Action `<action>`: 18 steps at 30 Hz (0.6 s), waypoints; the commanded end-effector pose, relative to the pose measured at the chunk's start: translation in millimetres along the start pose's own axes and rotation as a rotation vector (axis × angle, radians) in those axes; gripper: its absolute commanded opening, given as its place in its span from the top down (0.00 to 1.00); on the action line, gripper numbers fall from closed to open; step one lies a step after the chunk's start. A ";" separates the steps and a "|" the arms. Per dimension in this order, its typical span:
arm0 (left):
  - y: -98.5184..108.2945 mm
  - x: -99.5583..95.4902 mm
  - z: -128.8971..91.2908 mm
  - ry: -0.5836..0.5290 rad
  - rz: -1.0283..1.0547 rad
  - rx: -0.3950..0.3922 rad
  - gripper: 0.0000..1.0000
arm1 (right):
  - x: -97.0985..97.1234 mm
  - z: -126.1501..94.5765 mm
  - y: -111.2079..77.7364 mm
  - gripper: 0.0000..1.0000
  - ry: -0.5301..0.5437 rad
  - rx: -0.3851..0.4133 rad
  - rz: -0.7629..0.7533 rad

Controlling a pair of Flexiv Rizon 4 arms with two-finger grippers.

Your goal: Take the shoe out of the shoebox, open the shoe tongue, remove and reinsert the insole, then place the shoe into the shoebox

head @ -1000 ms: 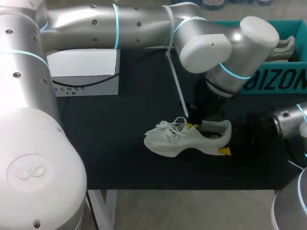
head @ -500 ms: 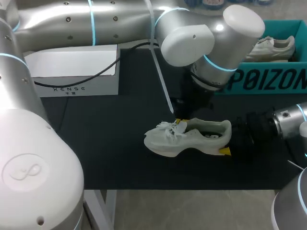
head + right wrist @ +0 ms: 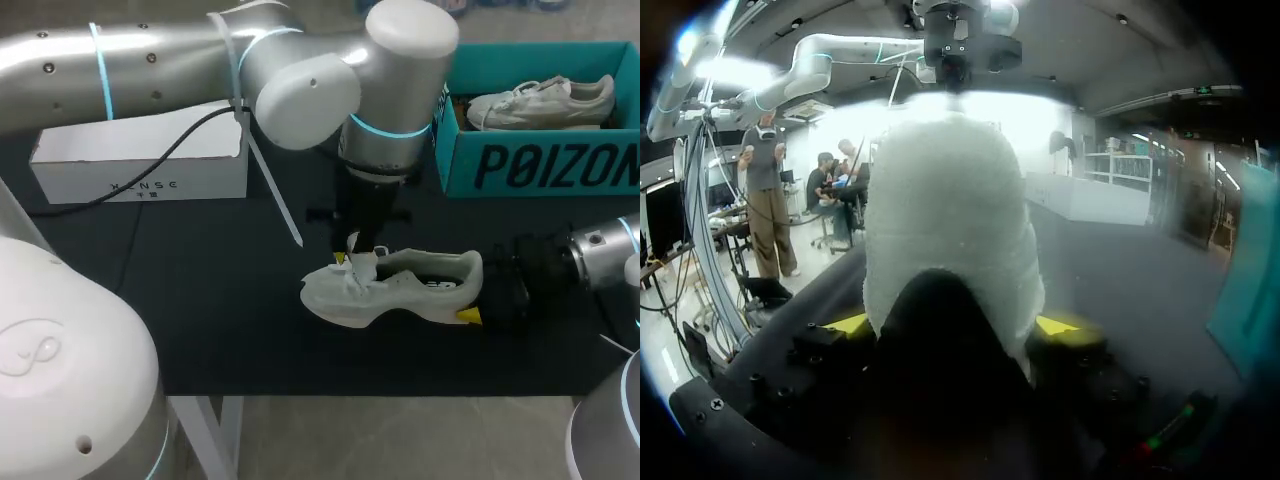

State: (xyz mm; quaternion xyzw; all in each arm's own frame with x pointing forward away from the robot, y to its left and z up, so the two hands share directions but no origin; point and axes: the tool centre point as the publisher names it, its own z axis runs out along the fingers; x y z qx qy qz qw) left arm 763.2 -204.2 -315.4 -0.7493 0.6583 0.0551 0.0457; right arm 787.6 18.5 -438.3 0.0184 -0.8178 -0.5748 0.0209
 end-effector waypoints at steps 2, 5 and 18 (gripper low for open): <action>0.0 -3.9 -1.2 0.233 0.019 -0.002 0.00 | -0.5 6.5 -7.6 1.00 -0.002 0.001 0.000; -1.5 1.2 -1.1 0.259 0.034 -0.008 0.00 | -0.5 6.5 -7.6 1.00 -0.002 0.001 0.000; 3.0 21.2 -0.9 0.353 0.097 -0.044 1.00 | -0.5 6.5 -7.6 1.00 -0.002 0.001 0.000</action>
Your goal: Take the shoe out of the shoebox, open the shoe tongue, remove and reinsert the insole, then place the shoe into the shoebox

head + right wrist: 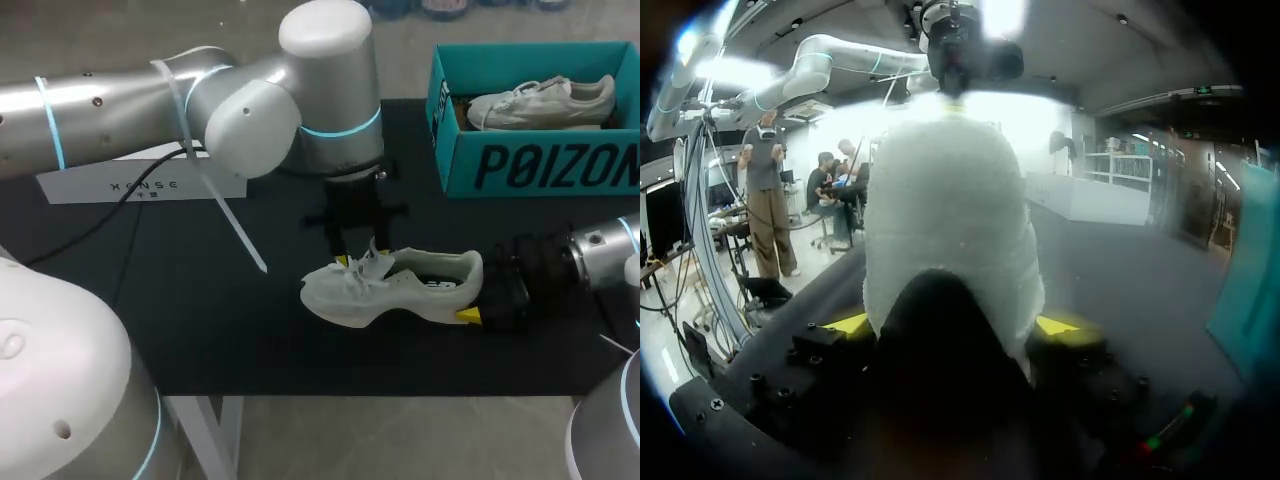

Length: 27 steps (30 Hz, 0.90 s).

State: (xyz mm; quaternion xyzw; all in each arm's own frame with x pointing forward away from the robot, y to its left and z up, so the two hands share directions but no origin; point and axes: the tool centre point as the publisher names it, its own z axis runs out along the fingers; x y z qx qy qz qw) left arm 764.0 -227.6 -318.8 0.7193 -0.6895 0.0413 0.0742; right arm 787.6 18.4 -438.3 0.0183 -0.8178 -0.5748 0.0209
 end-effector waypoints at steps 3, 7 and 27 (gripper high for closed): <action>0.8 -5.0 -8.6 0.050 0.015 0.017 1.00 | -0.5 6.5 -7.5 1.00 -0.001 0.001 0.000; -1.4 -14.8 -16.4 0.055 0.012 0.025 1.00 | -0.5 6.5 -7.5 1.00 -0.001 0.001 0.000; 0.2 -45.3 -1.5 0.084 -0.032 -0.060 0.07 | -0.5 6.5 -7.5 1.00 -0.001 0.001 0.000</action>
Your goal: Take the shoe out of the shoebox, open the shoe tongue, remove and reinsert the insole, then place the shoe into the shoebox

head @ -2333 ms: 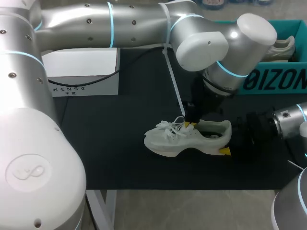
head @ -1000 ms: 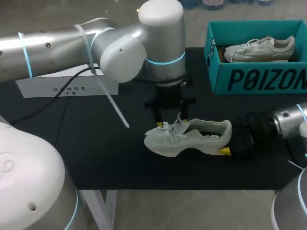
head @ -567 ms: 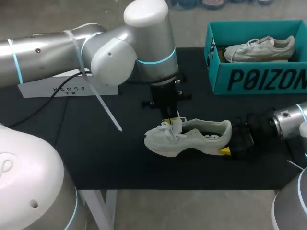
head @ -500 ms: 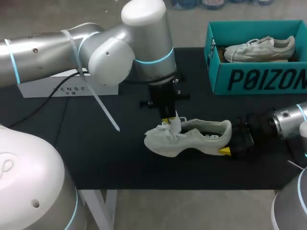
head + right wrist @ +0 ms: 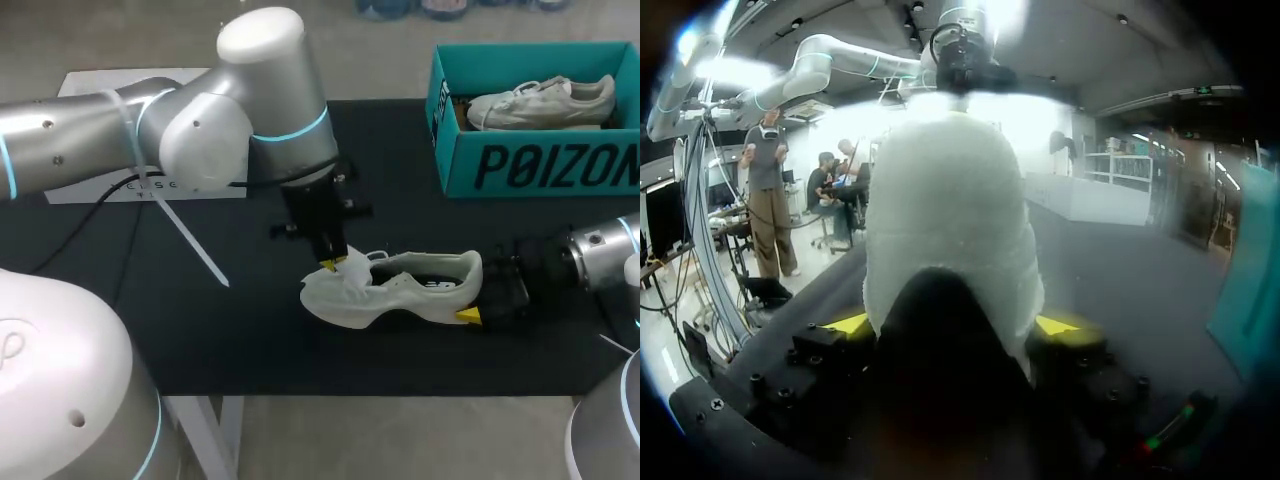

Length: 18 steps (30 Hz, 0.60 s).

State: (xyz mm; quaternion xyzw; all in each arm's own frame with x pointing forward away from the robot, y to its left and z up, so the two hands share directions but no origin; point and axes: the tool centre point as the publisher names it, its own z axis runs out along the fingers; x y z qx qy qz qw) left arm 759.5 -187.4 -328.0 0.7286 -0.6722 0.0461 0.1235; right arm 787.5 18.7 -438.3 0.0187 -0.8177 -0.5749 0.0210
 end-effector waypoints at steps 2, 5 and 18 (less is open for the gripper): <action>-3.6 -1.2 -11.3 -0.005 0.040 0.019 0.00 | -0.5 6.2 -7.7 1.00 -0.002 0.001 0.000; -5.8 4.7 -22.8 -0.033 0.087 0.032 0.00 | -0.5 6.2 -7.7 1.00 -0.002 0.001 0.000; -4.1 44.8 -79.3 -0.084 1.069 0.118 0.00 | -0.5 6.2 -7.7 1.00 -0.002 0.001 0.000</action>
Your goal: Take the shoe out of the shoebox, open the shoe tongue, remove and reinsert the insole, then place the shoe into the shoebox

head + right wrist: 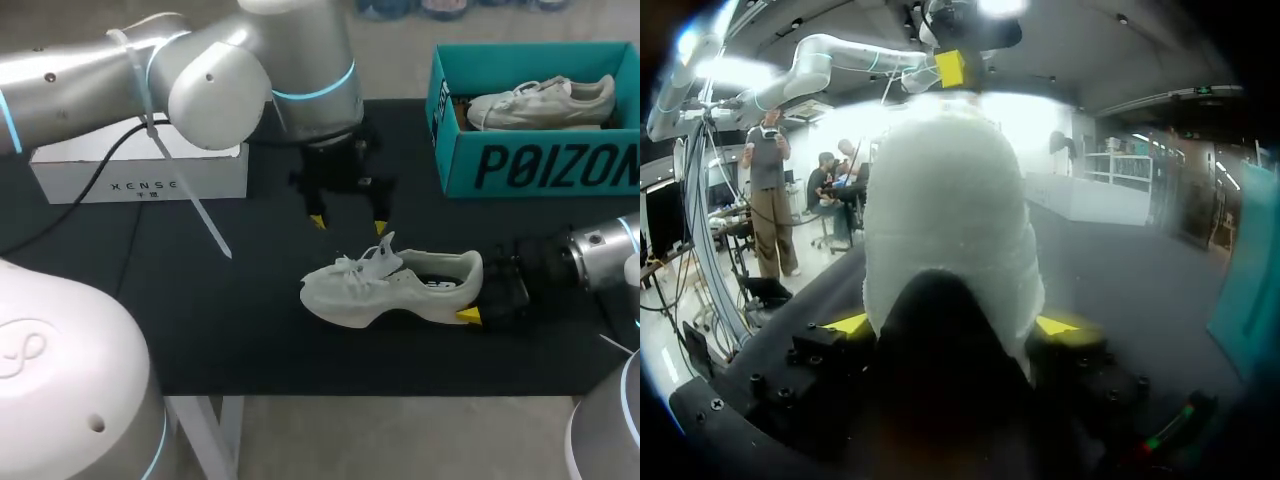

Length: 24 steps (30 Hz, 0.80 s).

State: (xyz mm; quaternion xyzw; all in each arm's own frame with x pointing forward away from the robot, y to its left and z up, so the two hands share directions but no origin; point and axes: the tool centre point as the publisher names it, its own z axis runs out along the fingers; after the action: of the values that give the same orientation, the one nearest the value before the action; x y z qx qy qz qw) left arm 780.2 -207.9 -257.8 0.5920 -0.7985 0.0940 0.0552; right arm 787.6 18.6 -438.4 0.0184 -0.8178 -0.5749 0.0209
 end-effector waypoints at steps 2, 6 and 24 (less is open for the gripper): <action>9.7 11.6 -18.8 -0.013 0.951 -0.010 0.00 | -0.4 6.3 -7.5 1.00 -0.002 0.001 0.000; 18.1 12.7 -19.4 0.003 1.207 -0.108 0.00 | -0.4 6.3 -7.5 1.00 -0.002 0.001 0.000; 18.1 12.7 -19.4 0.003 1.207 -0.108 0.00 | -0.4 6.3 -7.5 1.00 -0.002 0.001 0.000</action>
State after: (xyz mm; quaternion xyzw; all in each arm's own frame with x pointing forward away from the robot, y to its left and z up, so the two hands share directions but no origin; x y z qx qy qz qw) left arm 755.8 -208.4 -239.1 0.2247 -0.9705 0.0822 0.0285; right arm 787.6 18.6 -438.4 0.0183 -0.8178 -0.5749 0.0209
